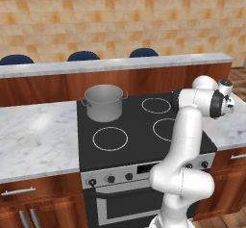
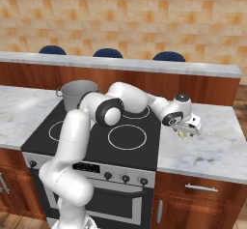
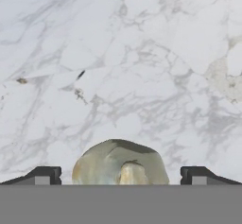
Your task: Turn on the burner for the pot on the stove. Wait thirty seconds for the pot to heat up. Then add the garlic to the pot.
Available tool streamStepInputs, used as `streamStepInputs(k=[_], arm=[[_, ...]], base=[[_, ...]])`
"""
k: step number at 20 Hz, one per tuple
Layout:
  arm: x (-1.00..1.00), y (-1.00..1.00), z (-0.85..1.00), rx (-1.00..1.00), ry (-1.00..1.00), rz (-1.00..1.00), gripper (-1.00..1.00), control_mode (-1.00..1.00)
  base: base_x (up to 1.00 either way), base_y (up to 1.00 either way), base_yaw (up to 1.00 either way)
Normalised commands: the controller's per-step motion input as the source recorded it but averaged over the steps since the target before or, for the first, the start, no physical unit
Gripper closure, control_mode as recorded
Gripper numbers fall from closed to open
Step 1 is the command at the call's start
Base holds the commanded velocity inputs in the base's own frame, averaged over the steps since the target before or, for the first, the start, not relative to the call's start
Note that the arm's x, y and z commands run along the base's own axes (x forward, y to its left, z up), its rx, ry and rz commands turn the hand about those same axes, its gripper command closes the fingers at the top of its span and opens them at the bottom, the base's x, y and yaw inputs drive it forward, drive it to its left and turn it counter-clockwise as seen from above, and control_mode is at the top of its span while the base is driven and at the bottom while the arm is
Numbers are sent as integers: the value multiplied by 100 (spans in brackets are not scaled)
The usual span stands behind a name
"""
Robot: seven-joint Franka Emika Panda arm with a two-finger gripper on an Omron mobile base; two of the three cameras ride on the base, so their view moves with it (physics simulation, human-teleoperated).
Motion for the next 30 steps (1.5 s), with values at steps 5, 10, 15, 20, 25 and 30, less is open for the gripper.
streamStepInputs(k=[5, 10, 15, 20, 25, 30], arm=[[0, 0, 0, 0, 0, 0, -100, -100], [0, 0, 0, 0, 0, 0, -100, -100], [0, 0, 0, 0, 0, 0, -100, -100], [0, 0, 0, 0, 0, 0, -100, -100], [0, 0, 0, 0, 0, 0, -100, -100], [0, 0, 0, 0, 0, 0, -100, -100]], base=[[0, 0, 0], [0, 0, 0], [0, 0, 0], [0, 0, 0], [0, 0, 0], [0, 0, 0]])
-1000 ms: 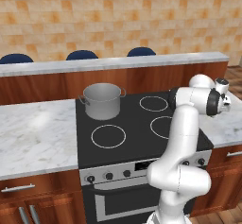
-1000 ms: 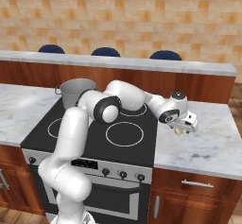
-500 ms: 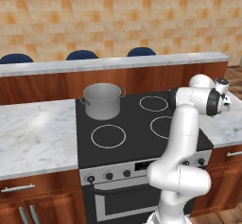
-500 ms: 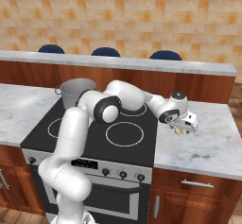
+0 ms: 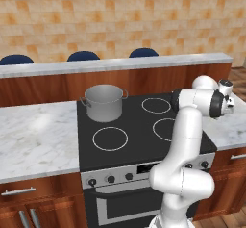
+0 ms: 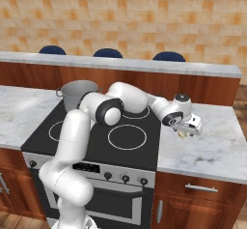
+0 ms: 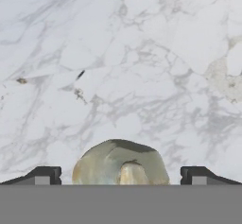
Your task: Turn on the burner for the pot on the stove. Wait thirty seconds for the pot to heat up. Then add the garlic to the pot.
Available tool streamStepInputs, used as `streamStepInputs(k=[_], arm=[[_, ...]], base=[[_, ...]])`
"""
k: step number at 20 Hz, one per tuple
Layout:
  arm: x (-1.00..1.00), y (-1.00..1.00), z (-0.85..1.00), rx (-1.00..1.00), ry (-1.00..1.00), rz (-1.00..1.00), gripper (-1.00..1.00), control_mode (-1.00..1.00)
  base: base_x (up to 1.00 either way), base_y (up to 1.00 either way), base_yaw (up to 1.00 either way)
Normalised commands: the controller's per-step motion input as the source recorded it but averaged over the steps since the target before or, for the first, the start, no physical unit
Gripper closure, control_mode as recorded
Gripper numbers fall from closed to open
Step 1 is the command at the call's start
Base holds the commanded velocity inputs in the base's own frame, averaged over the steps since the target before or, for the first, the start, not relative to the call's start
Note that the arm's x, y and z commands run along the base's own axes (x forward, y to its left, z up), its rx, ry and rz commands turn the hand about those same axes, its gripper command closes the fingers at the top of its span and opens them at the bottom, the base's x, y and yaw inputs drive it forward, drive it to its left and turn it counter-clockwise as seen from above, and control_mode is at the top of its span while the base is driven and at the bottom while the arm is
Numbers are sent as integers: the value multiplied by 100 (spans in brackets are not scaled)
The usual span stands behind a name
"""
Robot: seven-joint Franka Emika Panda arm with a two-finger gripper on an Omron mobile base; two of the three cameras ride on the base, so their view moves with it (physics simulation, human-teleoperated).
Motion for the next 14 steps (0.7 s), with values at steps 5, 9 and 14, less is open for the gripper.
streamStepInputs(k=[5, 9, 14], arm=[[0, 0, 0, 0, 0, 0, -100, -100], [0, 0, 0, 0, 0, 0, -100, -100], [0, 0, 0, 0, 0, 0, -100, -100]], base=[[0, 0, 0], [0, 0, 0], [0, 0, 0]])
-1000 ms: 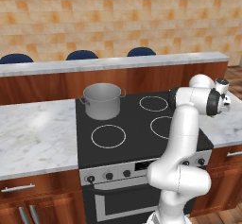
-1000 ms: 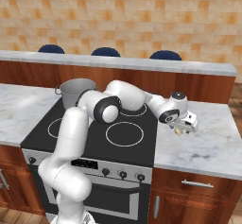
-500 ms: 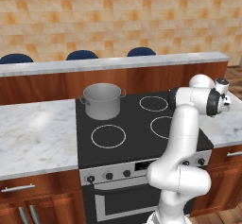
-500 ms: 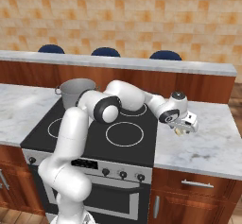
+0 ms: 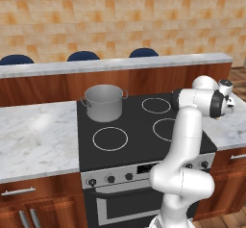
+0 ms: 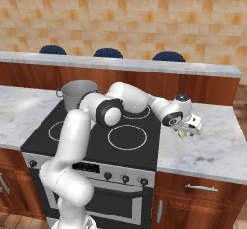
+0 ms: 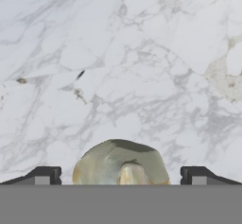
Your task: Turn on the burner for the pot on the stove. Wait thirty seconds for the pot to heat up. Then add the garlic to the pot.
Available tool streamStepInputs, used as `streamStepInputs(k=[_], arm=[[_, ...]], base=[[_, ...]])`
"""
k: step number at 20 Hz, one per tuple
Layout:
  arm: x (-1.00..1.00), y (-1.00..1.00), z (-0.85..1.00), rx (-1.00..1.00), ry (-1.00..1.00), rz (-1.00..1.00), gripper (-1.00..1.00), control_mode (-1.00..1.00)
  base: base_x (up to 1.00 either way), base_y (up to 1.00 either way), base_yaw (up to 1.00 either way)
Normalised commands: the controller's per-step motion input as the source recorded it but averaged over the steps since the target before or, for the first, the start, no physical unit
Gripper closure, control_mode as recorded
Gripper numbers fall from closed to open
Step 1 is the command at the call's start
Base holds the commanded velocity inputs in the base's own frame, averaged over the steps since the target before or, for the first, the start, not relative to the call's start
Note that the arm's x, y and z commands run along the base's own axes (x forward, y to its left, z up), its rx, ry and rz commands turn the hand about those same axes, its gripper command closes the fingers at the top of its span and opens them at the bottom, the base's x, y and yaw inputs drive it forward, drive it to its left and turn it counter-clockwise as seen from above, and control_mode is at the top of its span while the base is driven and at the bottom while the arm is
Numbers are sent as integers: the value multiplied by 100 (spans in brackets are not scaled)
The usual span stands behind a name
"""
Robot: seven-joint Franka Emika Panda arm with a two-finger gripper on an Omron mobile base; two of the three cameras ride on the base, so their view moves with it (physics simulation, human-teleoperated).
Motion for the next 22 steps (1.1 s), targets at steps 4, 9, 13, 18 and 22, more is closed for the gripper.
streamStepInputs(k=[4, 9, 13, 18, 22], arm=[[0, 0, 0, 0, 0, 0, -100, -100], [0, 0, 0, 0, 0, 0, -100, -100], [0, 0, 0, 0, 0, 0, -100, -100], [0, 0, 0, 0, 0, 0, -100, -100], [0, 0, 0, 0, 0, 0, -100, -100]], base=[[0, 0, 0], [0, 0, 0], [0, 0, 0], [0, 0, 0], [0, 0, 0]])
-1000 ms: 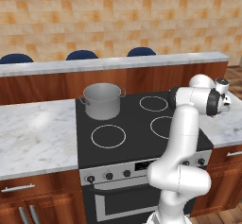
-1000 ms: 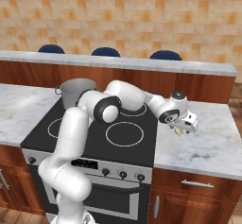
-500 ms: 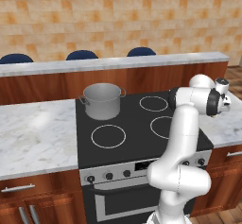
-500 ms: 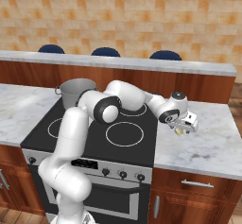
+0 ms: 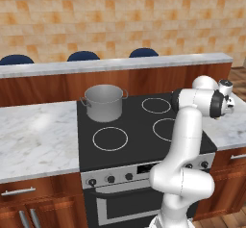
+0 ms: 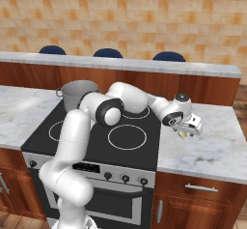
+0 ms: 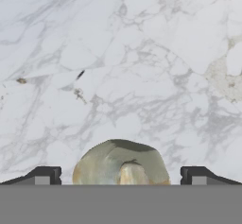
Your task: Turn on the burner for the pot on the stove. Wait thirty seconds for the pot to heat up. Then add the garlic to the pot.
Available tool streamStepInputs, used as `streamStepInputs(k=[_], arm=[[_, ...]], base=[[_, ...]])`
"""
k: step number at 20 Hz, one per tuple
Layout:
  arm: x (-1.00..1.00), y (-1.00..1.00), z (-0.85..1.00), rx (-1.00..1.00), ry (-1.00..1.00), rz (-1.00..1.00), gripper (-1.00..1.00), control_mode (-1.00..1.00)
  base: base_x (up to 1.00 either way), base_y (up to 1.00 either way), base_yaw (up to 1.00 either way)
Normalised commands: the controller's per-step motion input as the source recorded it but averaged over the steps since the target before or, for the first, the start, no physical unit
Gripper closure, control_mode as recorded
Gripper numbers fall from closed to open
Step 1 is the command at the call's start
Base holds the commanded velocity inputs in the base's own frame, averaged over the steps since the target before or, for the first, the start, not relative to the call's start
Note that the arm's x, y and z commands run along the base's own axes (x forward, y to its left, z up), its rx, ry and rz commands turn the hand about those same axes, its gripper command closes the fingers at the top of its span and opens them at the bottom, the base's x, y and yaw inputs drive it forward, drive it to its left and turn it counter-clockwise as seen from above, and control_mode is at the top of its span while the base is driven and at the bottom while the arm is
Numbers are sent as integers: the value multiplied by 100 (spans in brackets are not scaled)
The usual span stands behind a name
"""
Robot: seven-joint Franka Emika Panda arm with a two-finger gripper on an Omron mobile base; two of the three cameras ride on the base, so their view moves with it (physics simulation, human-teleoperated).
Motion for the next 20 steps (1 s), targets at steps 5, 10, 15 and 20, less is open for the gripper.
streamStepInputs(k=[5, 10, 15, 20], arm=[[0, 0, 0, 0, 0, 0, -100, -100], [0, 0, 0, 0, 0, 0, -100, -100], [0, 0, 0, 0, 0, 0, -100, -100], [0, 0, 0, 0, 0, 0, -100, -100]], base=[[0, 0, 0], [0, 0, 0], [0, 0, 0], [0, 0, 0]])
